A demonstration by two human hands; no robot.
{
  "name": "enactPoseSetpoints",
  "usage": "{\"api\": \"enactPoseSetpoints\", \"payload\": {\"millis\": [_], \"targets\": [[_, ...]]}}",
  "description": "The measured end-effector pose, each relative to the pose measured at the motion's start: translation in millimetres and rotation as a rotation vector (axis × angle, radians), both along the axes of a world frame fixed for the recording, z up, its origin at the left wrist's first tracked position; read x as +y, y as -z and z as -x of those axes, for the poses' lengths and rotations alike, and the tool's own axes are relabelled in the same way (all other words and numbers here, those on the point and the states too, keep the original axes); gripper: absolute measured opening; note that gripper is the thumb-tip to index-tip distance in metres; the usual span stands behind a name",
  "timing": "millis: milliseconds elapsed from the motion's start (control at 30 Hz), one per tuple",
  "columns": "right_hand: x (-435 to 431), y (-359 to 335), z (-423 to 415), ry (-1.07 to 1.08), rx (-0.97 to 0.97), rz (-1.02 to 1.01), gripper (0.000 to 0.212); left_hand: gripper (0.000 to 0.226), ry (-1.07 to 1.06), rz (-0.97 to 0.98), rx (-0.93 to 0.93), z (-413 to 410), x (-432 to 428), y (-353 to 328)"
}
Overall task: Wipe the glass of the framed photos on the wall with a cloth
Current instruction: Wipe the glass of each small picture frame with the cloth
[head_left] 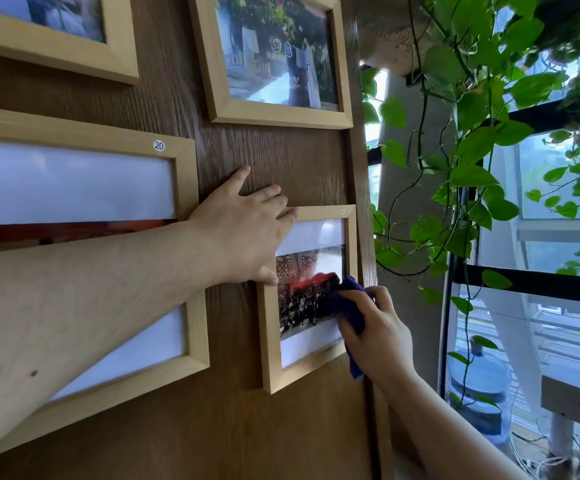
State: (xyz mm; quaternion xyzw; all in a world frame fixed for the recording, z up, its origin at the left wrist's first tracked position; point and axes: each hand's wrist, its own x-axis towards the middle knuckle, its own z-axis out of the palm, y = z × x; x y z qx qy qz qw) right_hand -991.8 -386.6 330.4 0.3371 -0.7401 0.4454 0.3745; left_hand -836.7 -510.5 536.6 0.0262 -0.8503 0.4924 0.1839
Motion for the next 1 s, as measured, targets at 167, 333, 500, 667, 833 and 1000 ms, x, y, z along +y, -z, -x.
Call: {"api": "enactPoseSetpoints", "payload": {"millis": [167,333,500,667,833,1000], "targets": [[-9,1,-10,-0.114,-0.008,0.023,0.037,0.101,0.009,0.003,0.002,-2,0,1],[-10,8,-33,-0.255,0.208,-0.157,0.039,0.102,-0.005,0.002,0.002,-1,0,1],[-3,12,-25,-0.194,0.215,-0.183,0.038,0.102,-0.014,0.000,0.009,0,0,1],[2,21,-7,-0.042,-0.011,-0.073,0.037,0.103,-0.024,-0.009,0.004,0,1,1],[-3,27,-26,-0.198,0.052,-0.131,0.035,0.103,-0.028,-0.016,0.005,-1,2,1],[-4,29,-43,-0.335,0.184,-0.251,0.035,0.103,-0.045,-0.007,0.002,-1,3,1]]}}
